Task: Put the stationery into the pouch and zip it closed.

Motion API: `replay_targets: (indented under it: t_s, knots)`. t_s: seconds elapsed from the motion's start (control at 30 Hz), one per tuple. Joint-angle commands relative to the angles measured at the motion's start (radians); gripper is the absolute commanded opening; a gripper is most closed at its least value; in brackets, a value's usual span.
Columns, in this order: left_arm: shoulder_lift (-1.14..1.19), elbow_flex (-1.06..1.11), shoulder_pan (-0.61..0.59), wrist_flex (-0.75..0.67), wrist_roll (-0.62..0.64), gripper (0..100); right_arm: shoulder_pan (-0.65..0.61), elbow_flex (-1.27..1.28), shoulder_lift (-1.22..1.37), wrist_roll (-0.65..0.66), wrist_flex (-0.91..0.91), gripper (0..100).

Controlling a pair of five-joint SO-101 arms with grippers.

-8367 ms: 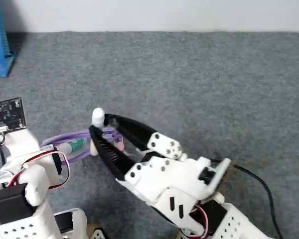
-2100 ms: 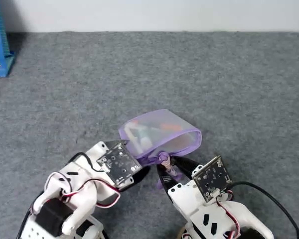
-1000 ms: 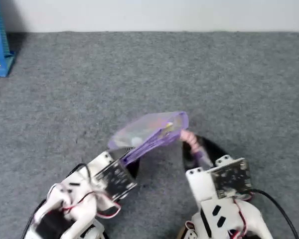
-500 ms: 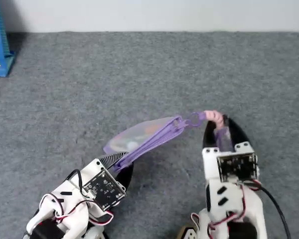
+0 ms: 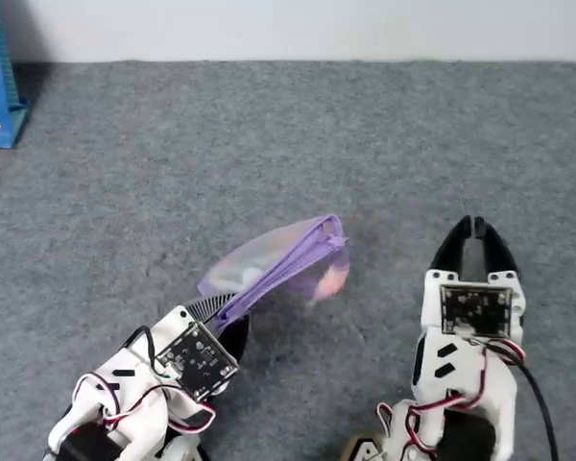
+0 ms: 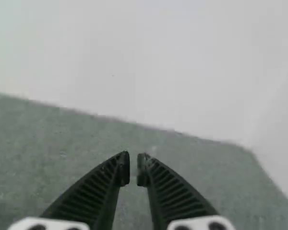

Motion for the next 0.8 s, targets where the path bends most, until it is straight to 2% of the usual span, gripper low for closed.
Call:
replay_targets:
  t_s: [0.0,0.07,0.13,0.23,0.4,0.77]
  knots:
    - [-0.014,-0.030,-0.034,-0.031,0.014,7,-0.028,-0.066,-0.001,0.003,0.127,17.8]
    - [-0.014,-0.030,-0.092,-0.043,0.035,16,-0.031,-0.095,-0.001,-0.038,0.180,26.2]
    - [-0.014,-0.030,-0.187,-0.087,0.112,24,-0.031,-0.121,-0.001,-0.089,0.216,31.7]
    - [-0.014,-0.035,-0.331,-0.166,0.195,32,-0.031,-0.141,-0.001,-0.110,0.252,33.2]
    - [-0.014,-0.079,-0.408,-0.218,0.204,32,-0.025,-0.155,-0.001,-0.114,0.303,33.3]
    - [-0.014,-0.498,-0.411,-0.017,0.255,32,-0.022,-0.267,-0.002,-0.115,0.364,33.3]
